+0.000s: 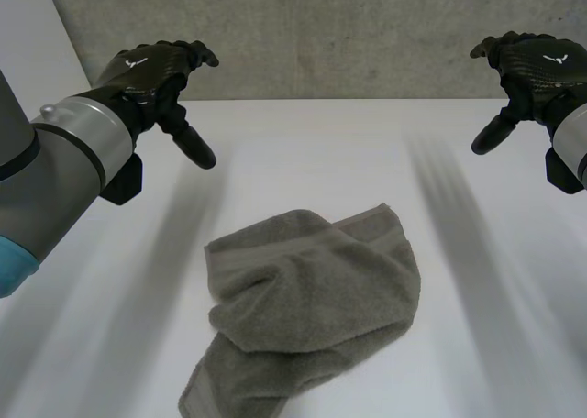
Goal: Fold the towel.
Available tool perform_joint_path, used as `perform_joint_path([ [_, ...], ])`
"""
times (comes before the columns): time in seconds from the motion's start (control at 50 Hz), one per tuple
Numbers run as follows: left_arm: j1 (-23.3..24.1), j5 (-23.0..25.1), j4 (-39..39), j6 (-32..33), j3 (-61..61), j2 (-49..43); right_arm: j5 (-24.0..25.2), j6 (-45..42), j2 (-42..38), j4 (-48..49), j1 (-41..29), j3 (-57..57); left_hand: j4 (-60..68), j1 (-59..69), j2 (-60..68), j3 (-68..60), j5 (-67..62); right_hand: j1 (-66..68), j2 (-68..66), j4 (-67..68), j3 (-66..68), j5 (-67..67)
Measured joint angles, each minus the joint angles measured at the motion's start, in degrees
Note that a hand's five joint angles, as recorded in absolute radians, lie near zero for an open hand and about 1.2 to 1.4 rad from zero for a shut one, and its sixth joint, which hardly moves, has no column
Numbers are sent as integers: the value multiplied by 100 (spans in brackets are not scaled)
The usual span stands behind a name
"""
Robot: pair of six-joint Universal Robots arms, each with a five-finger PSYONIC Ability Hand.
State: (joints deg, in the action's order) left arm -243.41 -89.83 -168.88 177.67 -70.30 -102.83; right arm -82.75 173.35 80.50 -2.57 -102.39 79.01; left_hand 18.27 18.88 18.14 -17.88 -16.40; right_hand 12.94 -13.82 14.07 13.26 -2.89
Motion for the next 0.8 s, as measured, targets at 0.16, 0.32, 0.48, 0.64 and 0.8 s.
perform_joint_path([
  [0.16,22,19,127,148,-446,249,180,-303,-87,-34,-5,18,0,0,0,0,-1,0,0,0,0,0],
  [0.32,94,81,-7,506,-1965,740,748,-1649,-515,-403,-122,133,26,13,38,-36,-101,0,0,-3,0,0],
  [0.48,364,154,-546,619,-3577,1332,1202,-3125,-1301,-648,-537,378,847,770,838,-878,-1055,0,0,0,0,0],
  [0.64,571,387,-734,615,-4469,1544,1319,-3859,-2106,-638,-771,530,1230,1172,1198,-1265,-1452,0,0,0,0,0],
  [0.8,639,569,-862,736,-4848,1357,1306,-3891,-2437,-590,-868,473,1227,1169,1198,-1263,-1446,1857,-1771,1723,1807,-1872],
])
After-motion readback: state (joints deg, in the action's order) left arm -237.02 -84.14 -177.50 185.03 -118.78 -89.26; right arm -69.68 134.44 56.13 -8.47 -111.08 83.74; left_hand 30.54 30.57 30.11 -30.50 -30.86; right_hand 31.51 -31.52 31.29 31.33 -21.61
